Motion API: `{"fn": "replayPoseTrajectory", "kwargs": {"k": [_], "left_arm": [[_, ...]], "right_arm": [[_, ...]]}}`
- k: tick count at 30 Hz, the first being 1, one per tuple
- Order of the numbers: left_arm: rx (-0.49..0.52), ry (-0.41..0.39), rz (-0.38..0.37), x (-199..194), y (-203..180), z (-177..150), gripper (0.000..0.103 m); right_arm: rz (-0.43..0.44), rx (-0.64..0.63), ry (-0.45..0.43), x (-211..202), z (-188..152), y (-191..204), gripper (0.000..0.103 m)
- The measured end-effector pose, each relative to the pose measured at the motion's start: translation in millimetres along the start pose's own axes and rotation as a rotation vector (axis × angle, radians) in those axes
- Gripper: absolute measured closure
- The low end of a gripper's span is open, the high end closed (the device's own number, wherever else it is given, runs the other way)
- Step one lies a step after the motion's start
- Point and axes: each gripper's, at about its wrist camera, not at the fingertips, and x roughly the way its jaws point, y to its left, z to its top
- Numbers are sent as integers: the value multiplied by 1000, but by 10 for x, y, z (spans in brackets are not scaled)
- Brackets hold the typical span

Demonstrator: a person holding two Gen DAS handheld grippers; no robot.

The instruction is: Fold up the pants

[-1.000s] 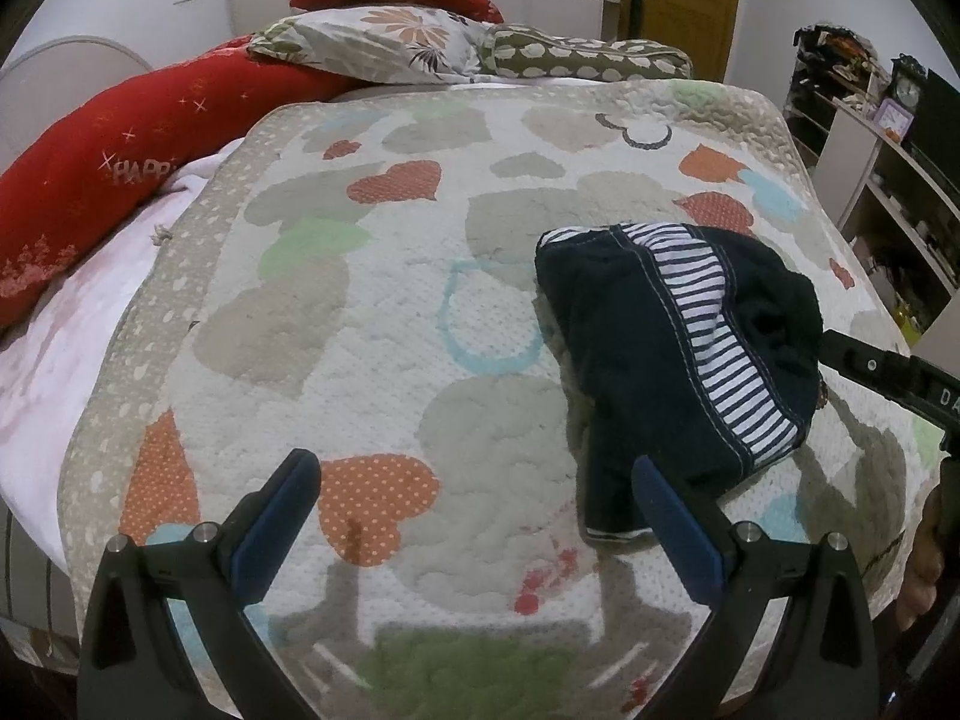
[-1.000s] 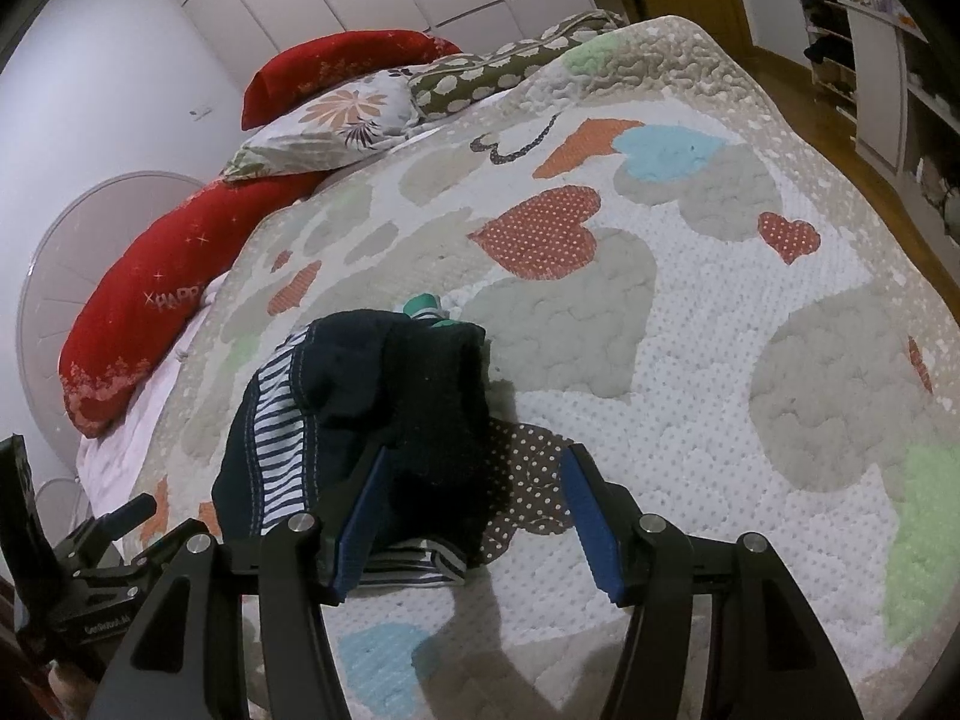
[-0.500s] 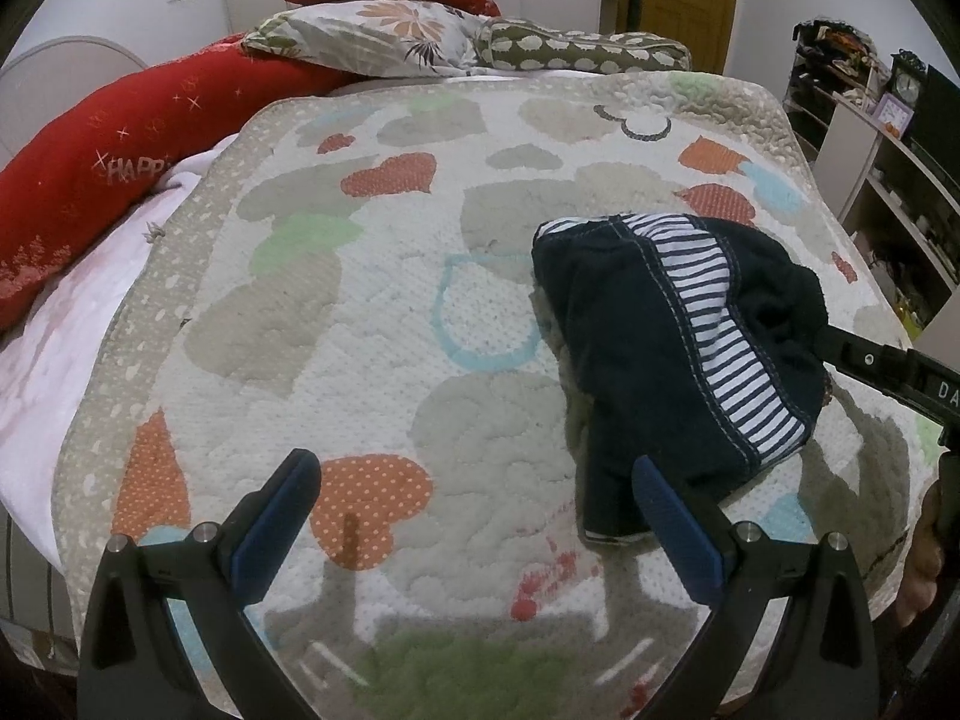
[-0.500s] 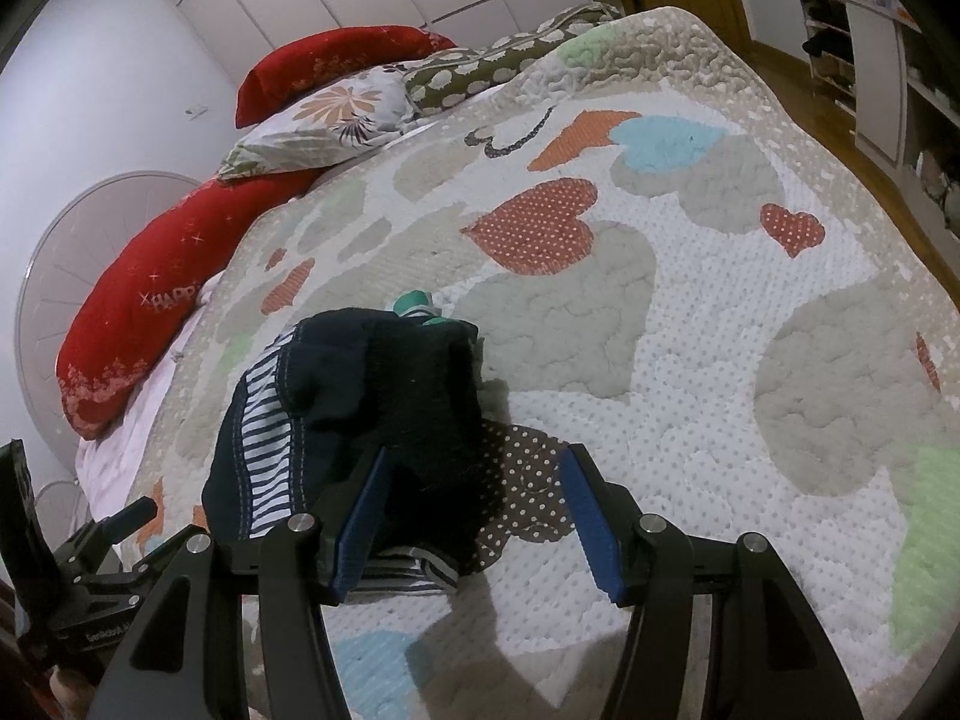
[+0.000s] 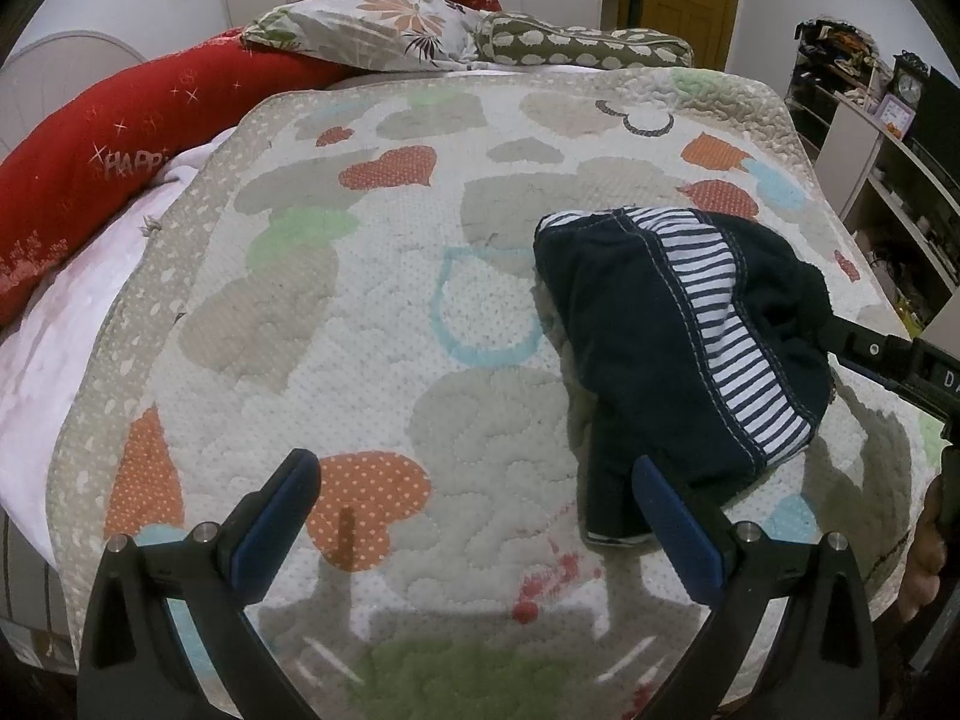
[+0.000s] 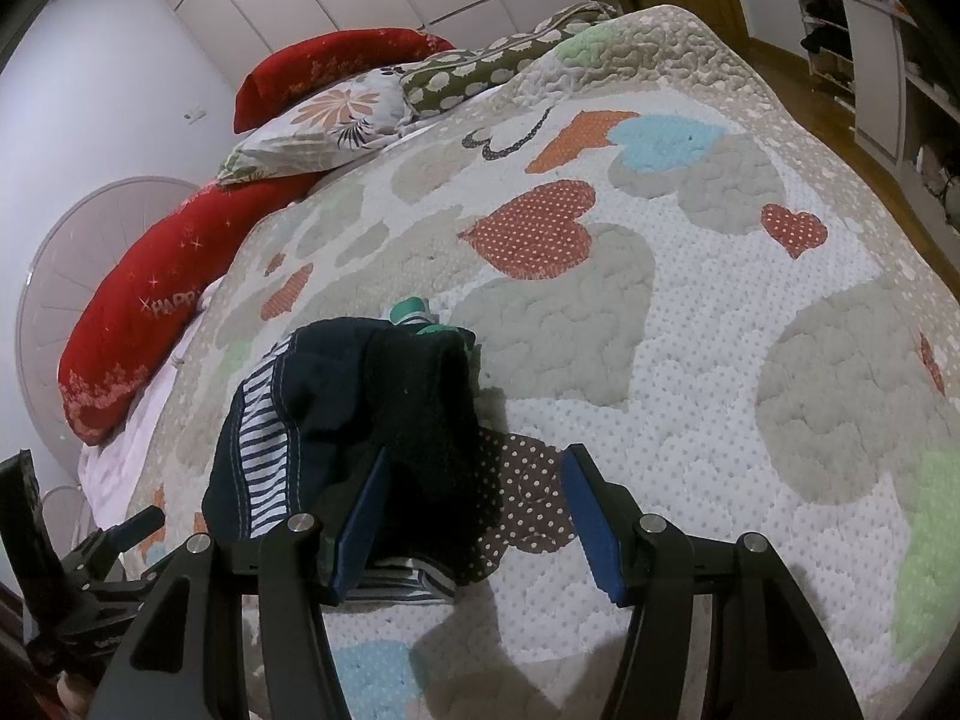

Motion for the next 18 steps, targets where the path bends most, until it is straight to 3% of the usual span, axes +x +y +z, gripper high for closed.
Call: {"fn": "replayPoseTrajectory", "kwargs": {"k": [2,7,11,15,18], "left_arm": [[-14,-9,-28,-16,23,1,0],[-135,-14,-212,-28,202,120,0],[-233,41,-367,212,282,294,0],[-238,72,-446,439,191,425,0],[-241,145,-539,692,73,470,0]], "right_arm": [[3,1,-2,0,10,-5,40],[57,39,-15,-21,65,-64,36],[107,93,-19,42,131,-159,32],[172,144,18,230,169,-217,31],[221,169,37,347,179,-220,31]]}}
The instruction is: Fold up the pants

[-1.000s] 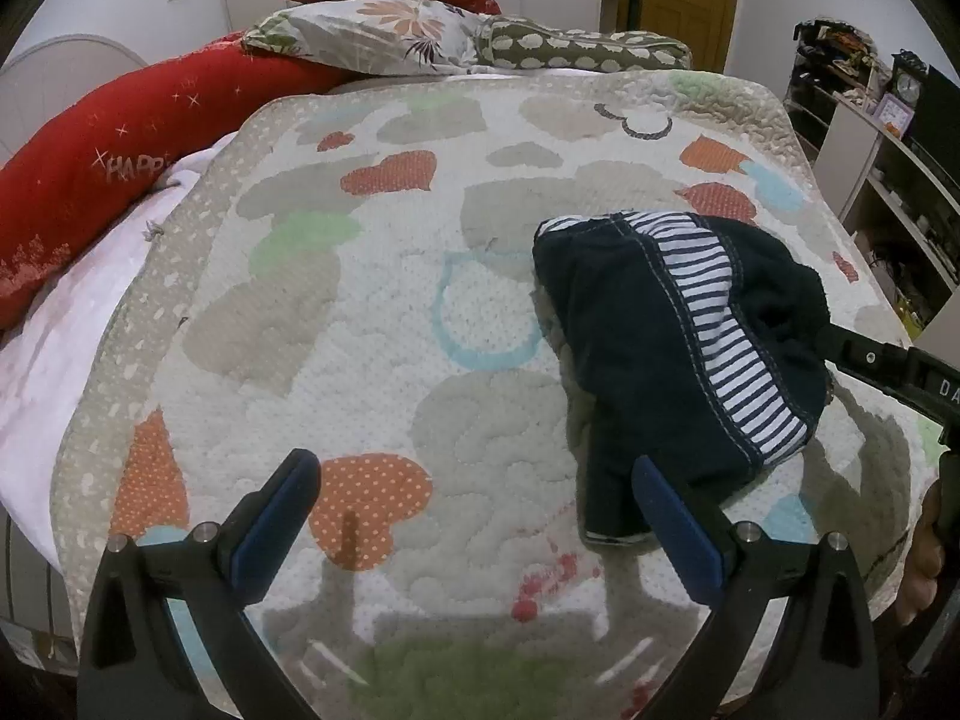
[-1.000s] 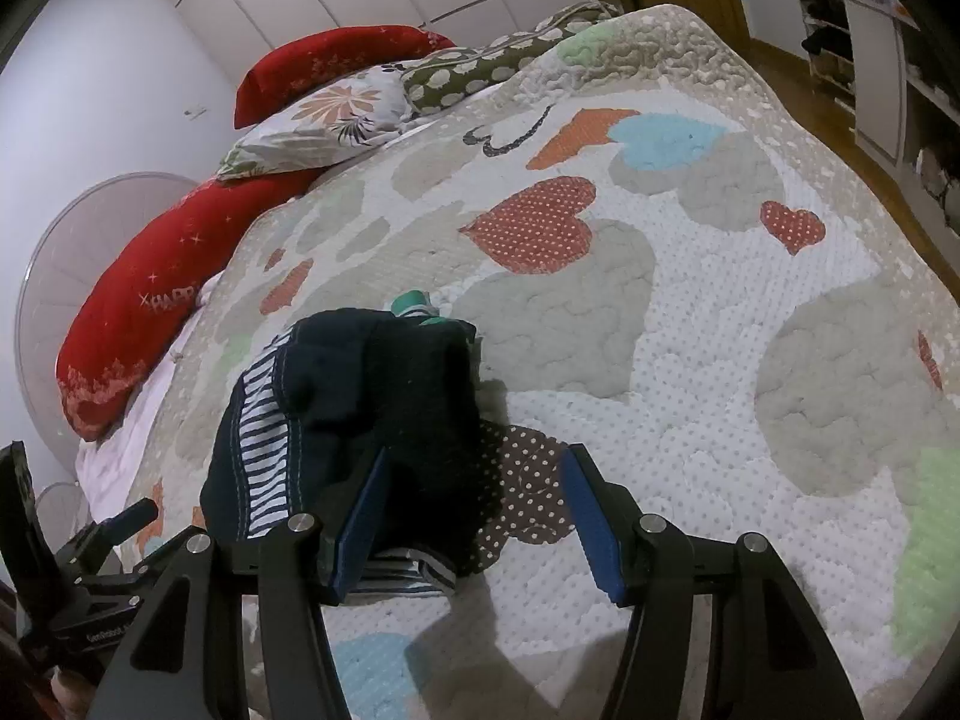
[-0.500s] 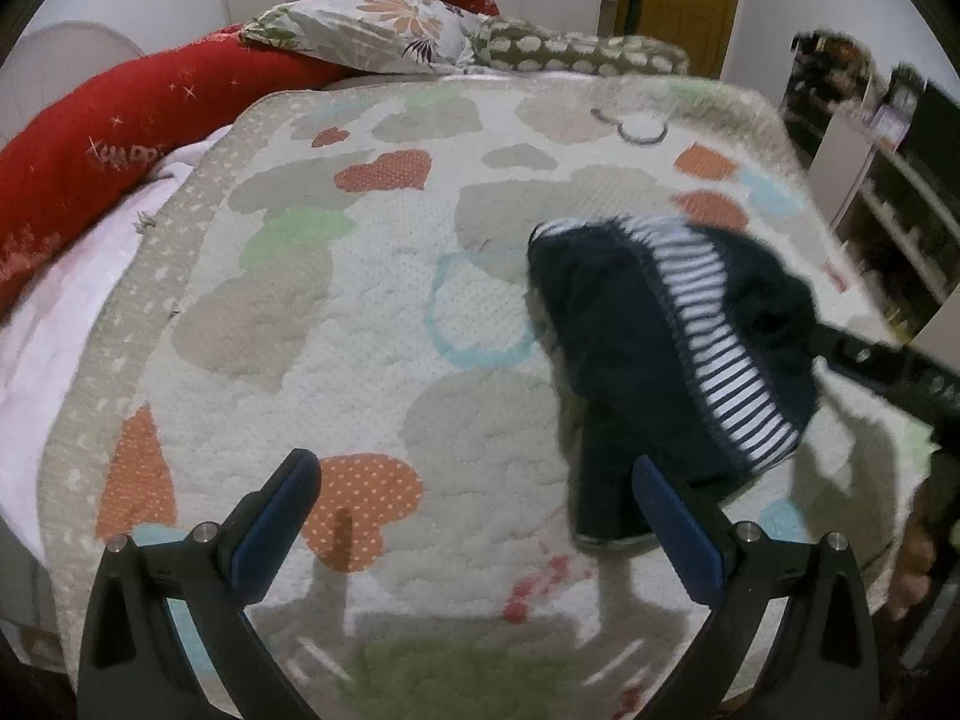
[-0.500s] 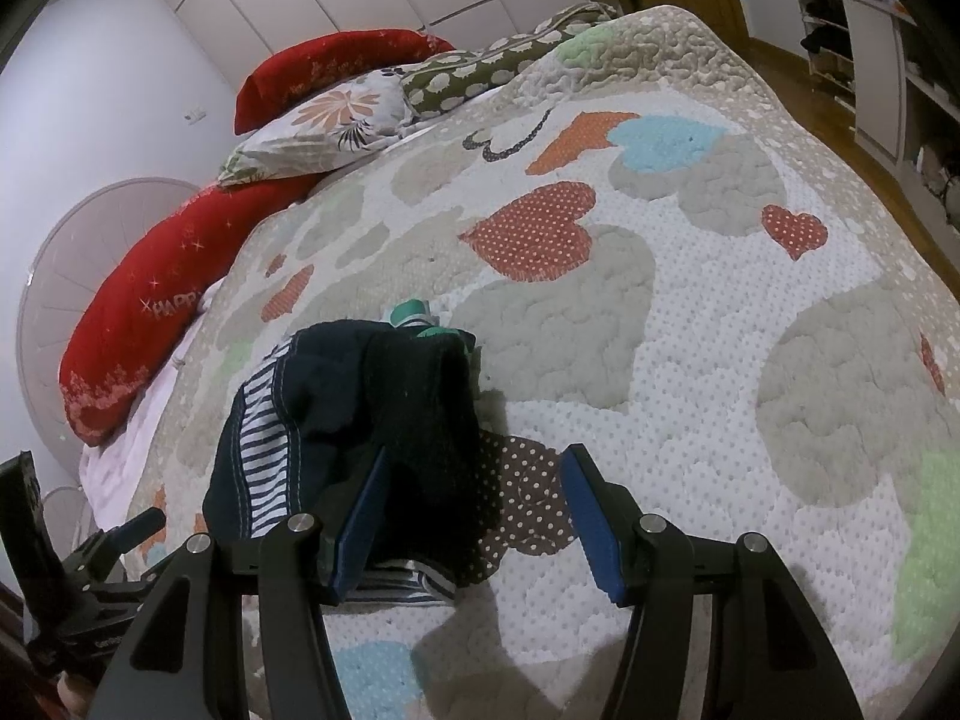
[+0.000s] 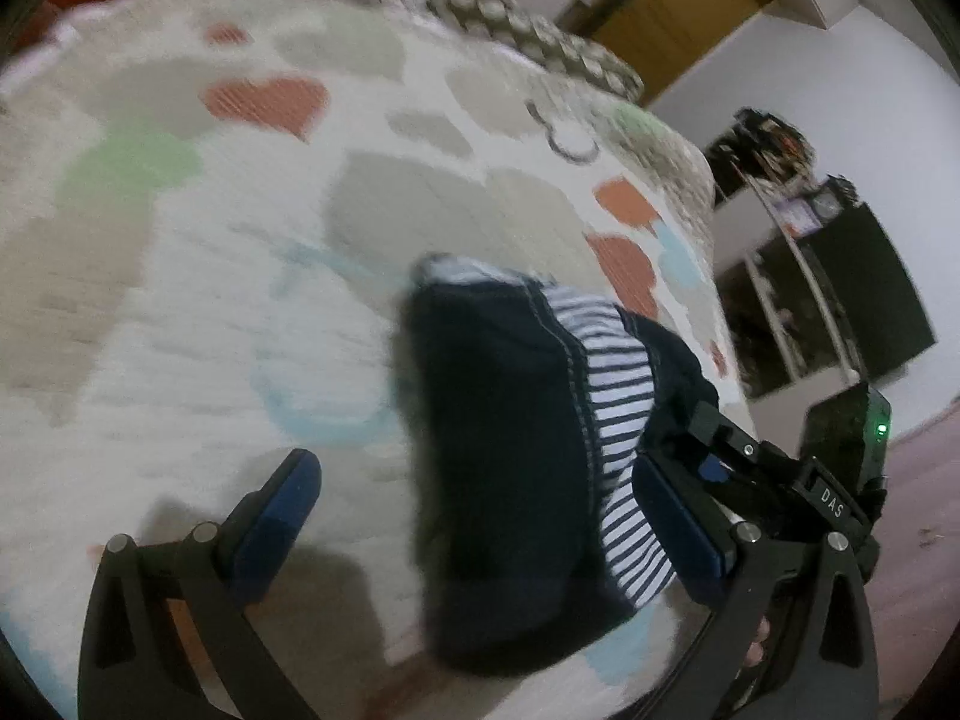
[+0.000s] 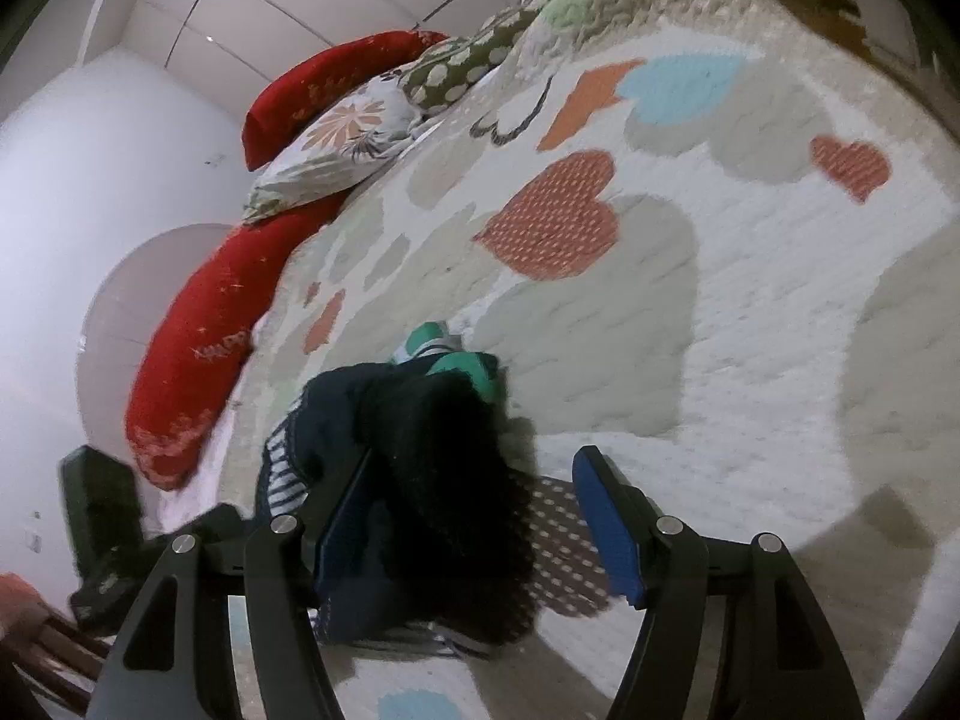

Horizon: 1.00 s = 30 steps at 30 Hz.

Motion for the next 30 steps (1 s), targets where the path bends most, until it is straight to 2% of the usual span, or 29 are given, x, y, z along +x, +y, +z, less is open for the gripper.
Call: {"fn": "replayPoseTrajectory", "kwargs": {"k": [1,6,7,8,9,11,13,16,26,30], "left_arm": [[-11,26,-18,105,2,8,0],[52,22,-8,209,-167,-9,0],[58,24,-14,211,-183,-5,9],[67,34,-30,222,-202,-7,18],[72,52,-41,246,-220,-5,36],[64,52,-45,237,-214,22,41],[62,53,-54,202,-203,57,46],[62,44,-72,134,-213,120,52],[85,-16,-72,1,-215,468,53],[103,-54,-43,-58,-156,591,53]], "right_arm": [[28,7,6,46,5,11,31],[80,24,35,219,28,58,31],[93,29,44,253,33,69,31],[113,35,57,291,35,80,37],[129,38,71,319,37,87,43],[131,37,94,375,29,118,56],[132,39,99,378,34,127,62],[147,52,99,334,62,151,65],[103,-37,73,295,245,486,67],[89,-67,71,381,355,618,68]]}}
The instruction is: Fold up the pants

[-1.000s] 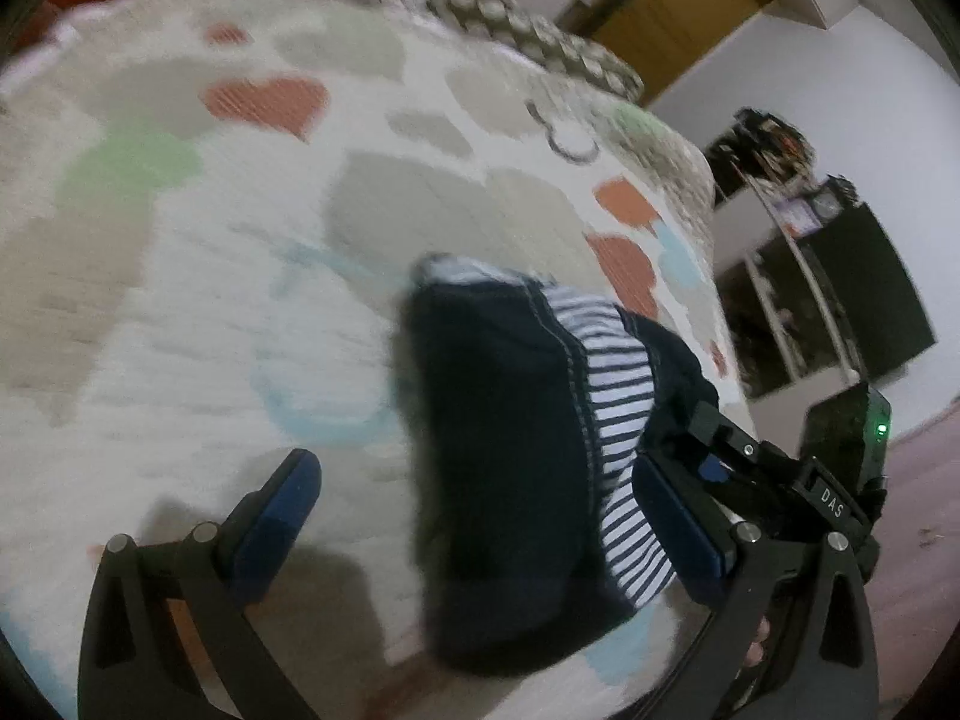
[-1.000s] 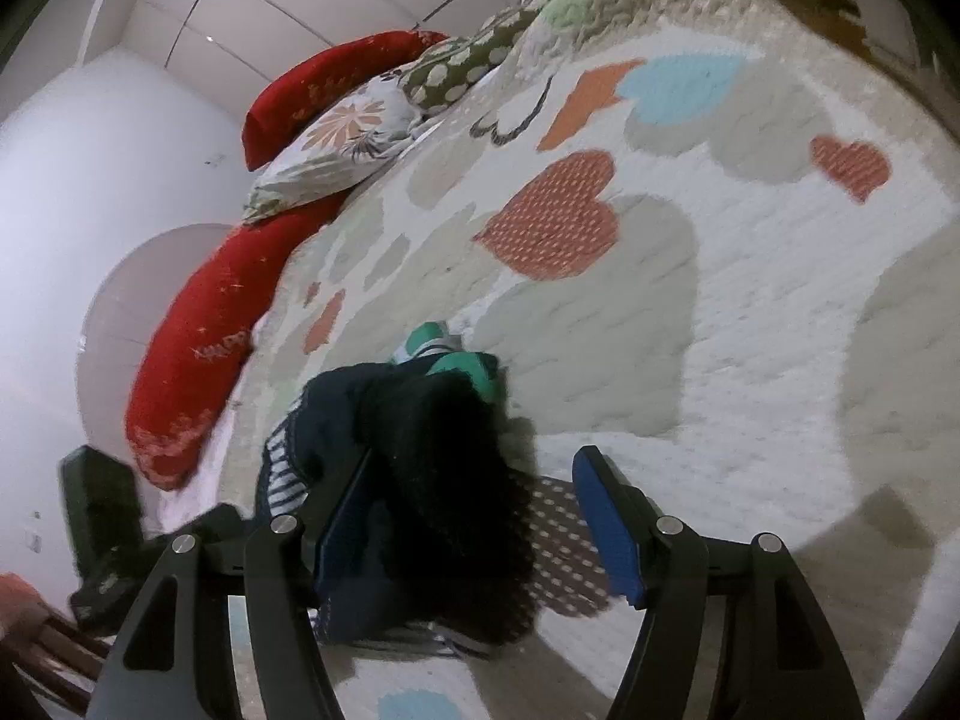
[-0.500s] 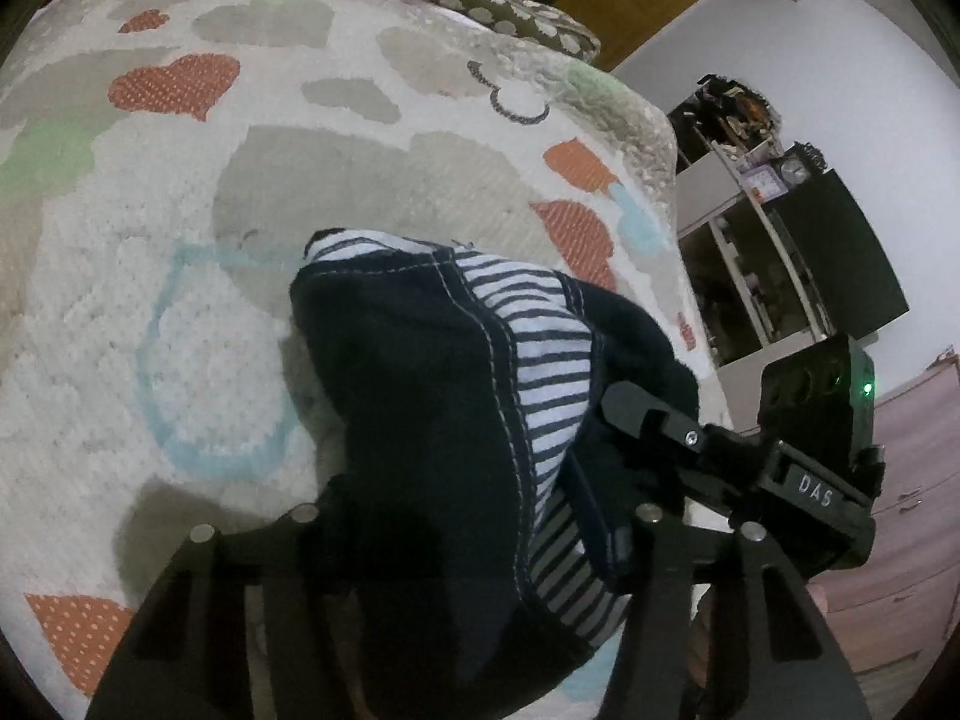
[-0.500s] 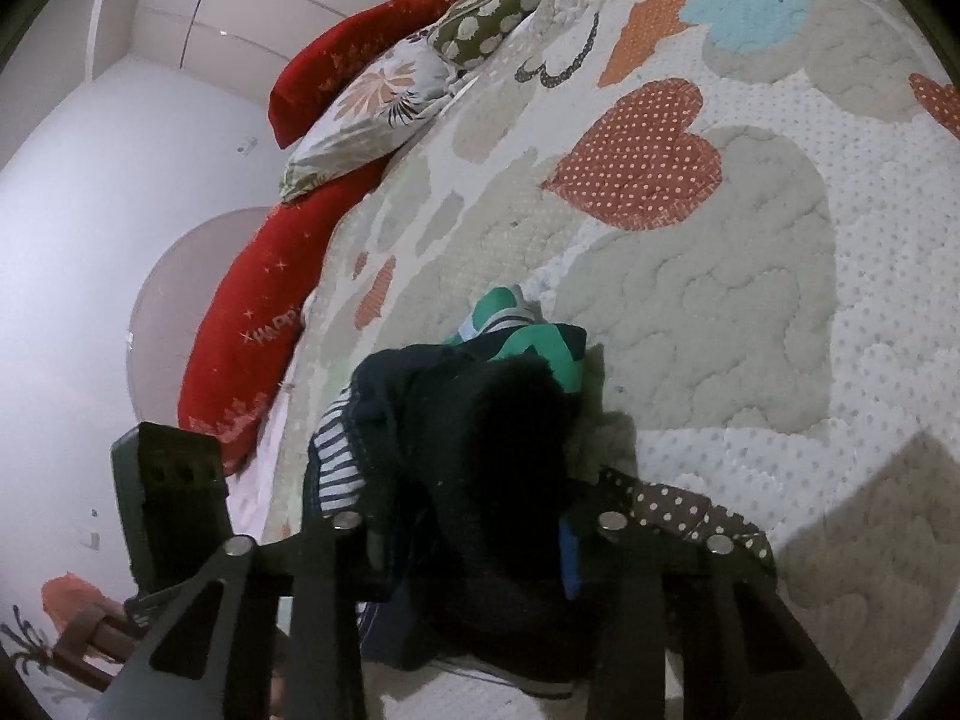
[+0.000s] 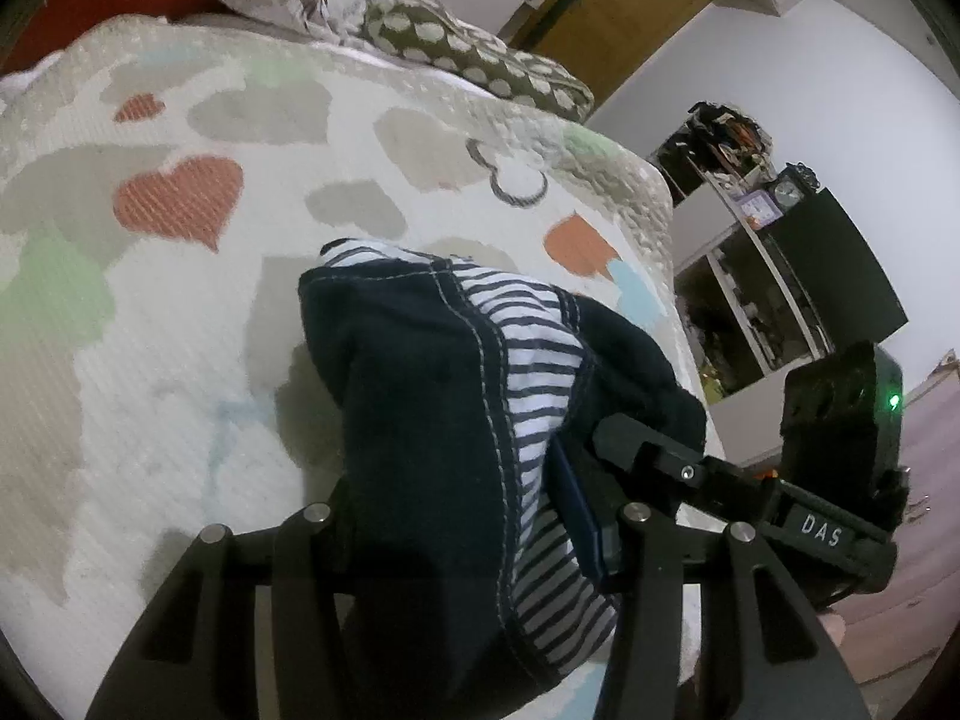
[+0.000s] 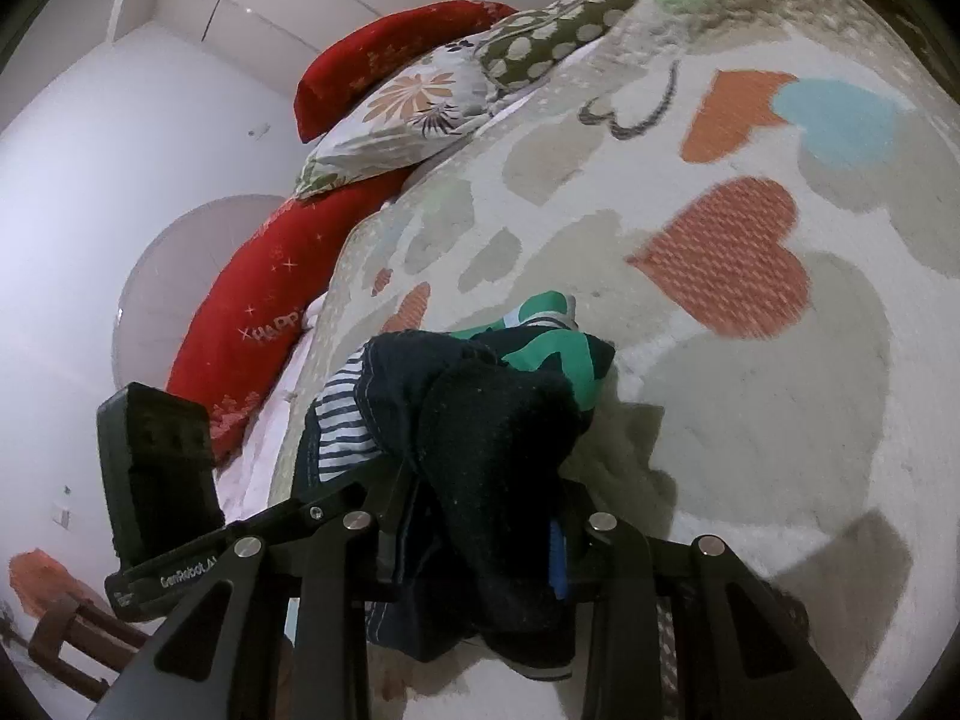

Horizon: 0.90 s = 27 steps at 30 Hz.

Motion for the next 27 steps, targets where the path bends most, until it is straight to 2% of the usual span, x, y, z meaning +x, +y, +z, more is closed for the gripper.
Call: {"fn": "replayPoseTrajectory", "kwargs": {"k": [8,12,15,22,27], "left_arm": [[-7,-39,69,20,355,192,53],[-45,-45,50,33,514,230,53],[-40,-56,52,43,532,248,53],[22,-82,114,39,482,269,53],[24,-75,116,83,546,300,53]], "right_arm": [[-45,-66,35,444,262,210,68],[-47,-75,55,645,316,262,68],[-52,-87,54,704,346,304,68],[-77,-108,51,788,404,354,68],[-90,-109,45,850,414,345,68]]}}
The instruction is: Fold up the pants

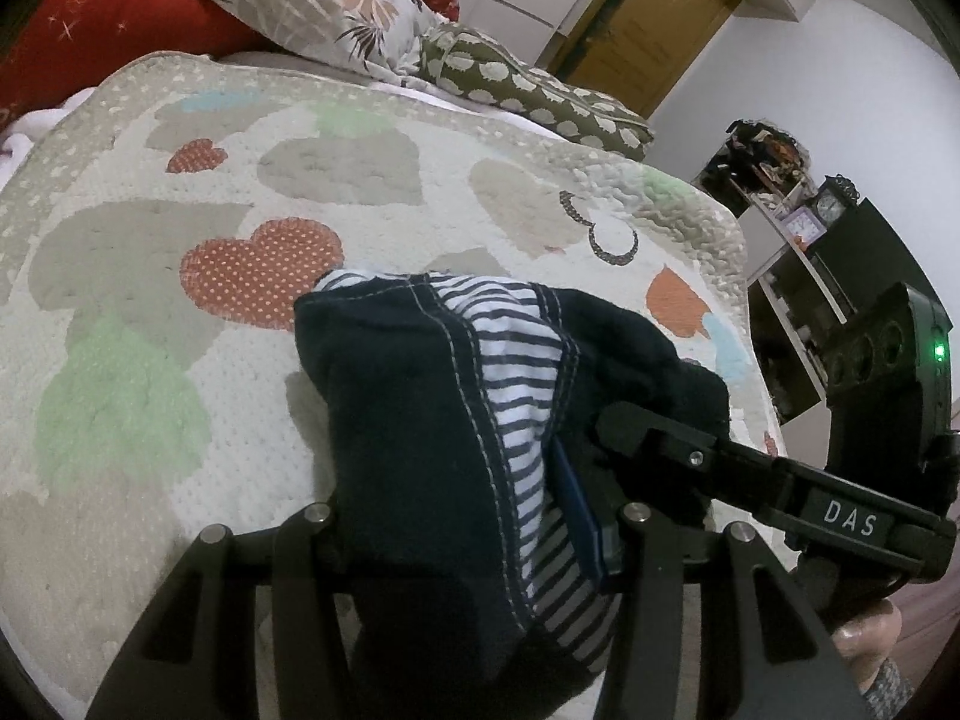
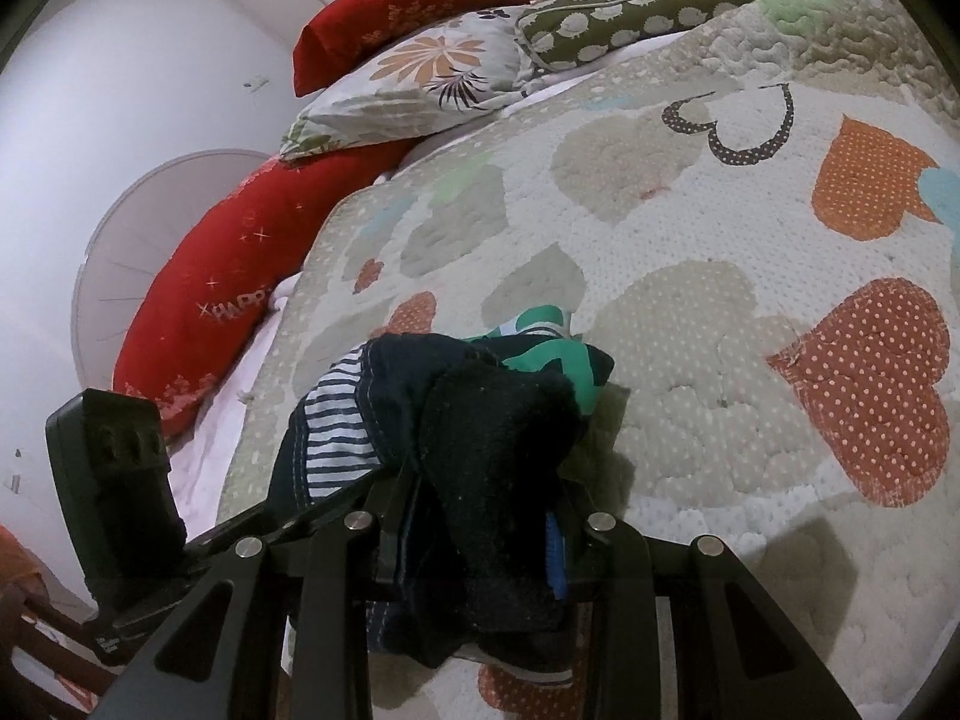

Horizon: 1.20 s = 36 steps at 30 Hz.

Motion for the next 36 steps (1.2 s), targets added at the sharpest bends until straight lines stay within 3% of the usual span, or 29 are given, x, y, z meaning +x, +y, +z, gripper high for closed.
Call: {"fn": "replayPoseTrajectory", "kwargs": {"k": [12,15,20,23,26,30,36], "left_arm": [[-23,43,-3,1,66,-106,45],[-57,1,-34,-199,155,-110,45],[-122,-139,-63,-552,256,-85,45],[-122,-165,-79,-579,228,-105,45],[-109,-129,-75,-477,184,-117,45],[-84,-79,-27,-288,135,-165,45],[-28,-56,7,-188,46,-221,37]], "right_arm": [[-88,0,23,101,-101,-46,63],[-87,25,11,37,-96,-49,61],[-149,-39,-168,-372,-81,212,61],[-181,-98,-215,-428,-58,421,61],[-166,-104,-226,-388,-36,503,61],[-101,-44,-156,-209,3,371,61],[-212,61,-131,-168,5,26,59]]}}
